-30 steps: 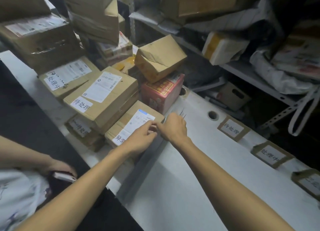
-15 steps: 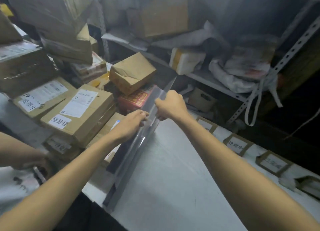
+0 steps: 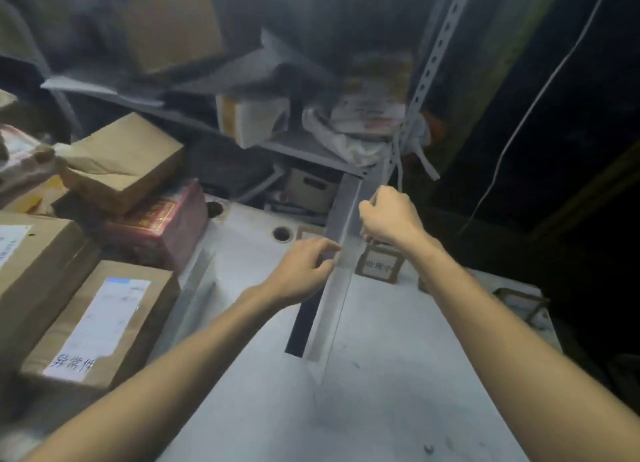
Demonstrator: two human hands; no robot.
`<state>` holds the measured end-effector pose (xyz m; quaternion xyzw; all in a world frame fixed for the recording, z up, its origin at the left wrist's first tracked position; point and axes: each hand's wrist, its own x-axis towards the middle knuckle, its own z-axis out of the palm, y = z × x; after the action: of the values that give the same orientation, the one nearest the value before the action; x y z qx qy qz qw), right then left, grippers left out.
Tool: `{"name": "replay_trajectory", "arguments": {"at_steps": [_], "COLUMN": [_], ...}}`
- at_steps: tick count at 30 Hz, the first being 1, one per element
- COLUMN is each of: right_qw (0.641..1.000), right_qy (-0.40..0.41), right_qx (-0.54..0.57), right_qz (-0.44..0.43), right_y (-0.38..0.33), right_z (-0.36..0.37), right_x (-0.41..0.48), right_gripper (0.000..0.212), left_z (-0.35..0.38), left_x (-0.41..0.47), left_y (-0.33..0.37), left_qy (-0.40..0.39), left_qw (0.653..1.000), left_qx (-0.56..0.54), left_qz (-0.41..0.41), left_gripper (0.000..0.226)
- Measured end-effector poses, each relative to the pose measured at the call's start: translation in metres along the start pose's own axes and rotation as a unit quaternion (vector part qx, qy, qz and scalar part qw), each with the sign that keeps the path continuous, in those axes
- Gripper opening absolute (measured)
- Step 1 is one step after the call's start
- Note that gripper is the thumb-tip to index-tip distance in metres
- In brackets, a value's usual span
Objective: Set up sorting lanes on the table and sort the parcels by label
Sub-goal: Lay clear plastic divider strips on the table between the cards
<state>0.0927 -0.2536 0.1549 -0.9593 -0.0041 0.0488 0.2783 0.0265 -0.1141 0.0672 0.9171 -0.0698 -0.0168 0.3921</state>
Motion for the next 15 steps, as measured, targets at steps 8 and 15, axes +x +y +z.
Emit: {"name": "replay_trajectory", "arguments": {"at_steps": [8, 15], "right_qw": [0.997, 0.990], "right_qy": [-0.061, -0.123], "right_qx": [-0.026, -0.053], "right_qz": [0.047, 0.046], "right_y": [0.086, 0.102], "right_z": [0.042, 0.081], "right_x": [0.052, 0.086], "right_gripper": [0.016, 0.018], "left_z": [0.095, 0.118], "left_x": [0.035, 0.052], "left_y": [-0.026, -0.058], "left_qy": [-0.158, -0.169], "left_qw": [0.985, 0.978], "left_qx": [0.043, 0.036], "left_qz": [-0.062, -0.114], "left_gripper": [0.042, 0.045]}}
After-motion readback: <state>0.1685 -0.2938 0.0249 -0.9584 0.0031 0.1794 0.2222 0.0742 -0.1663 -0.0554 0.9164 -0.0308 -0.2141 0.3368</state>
